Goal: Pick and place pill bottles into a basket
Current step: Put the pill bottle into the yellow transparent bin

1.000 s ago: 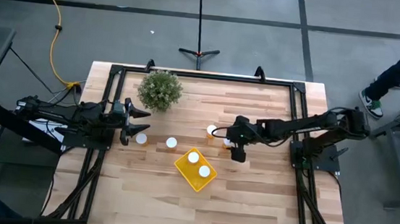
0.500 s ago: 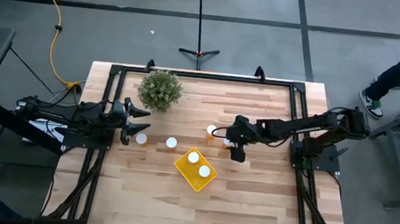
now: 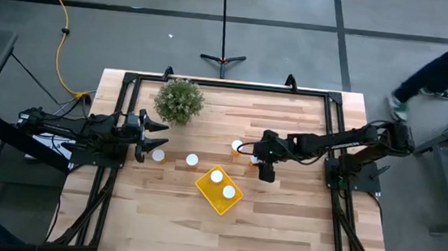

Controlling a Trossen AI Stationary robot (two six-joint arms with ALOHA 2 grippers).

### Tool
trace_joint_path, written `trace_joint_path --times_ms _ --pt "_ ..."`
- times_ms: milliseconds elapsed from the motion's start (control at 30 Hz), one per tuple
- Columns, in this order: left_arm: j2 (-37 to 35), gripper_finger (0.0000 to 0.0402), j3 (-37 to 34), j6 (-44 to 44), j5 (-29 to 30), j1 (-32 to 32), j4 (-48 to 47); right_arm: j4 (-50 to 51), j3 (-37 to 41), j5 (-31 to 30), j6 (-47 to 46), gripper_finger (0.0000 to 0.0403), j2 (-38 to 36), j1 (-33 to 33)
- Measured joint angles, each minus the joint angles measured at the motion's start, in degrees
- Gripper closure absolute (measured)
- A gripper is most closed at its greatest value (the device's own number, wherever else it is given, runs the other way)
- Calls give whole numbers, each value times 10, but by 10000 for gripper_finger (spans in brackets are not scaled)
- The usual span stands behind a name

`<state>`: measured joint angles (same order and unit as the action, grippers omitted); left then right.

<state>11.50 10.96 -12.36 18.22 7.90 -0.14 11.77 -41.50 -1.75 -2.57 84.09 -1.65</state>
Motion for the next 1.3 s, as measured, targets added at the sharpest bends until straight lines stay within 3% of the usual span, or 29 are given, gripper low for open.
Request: trace_joint_path --times_ms 367,567,800,1067,1300 --pt "0 126 0 -1 0 0 0 24 -8 14 0 193 -6 0" --pt "0 126 0 0 0 0 0 89 -68 25 -10 200 -11 6" --pt "0 126 0 0 0 0 0 98 -140 68 3 198 -11 35" --pt "0 126 0 0 0 0 0 44 -183 69 24 197 -2 89" --pt "0 126 0 0 3 0 1 0 -214 90 58 197 50 111"
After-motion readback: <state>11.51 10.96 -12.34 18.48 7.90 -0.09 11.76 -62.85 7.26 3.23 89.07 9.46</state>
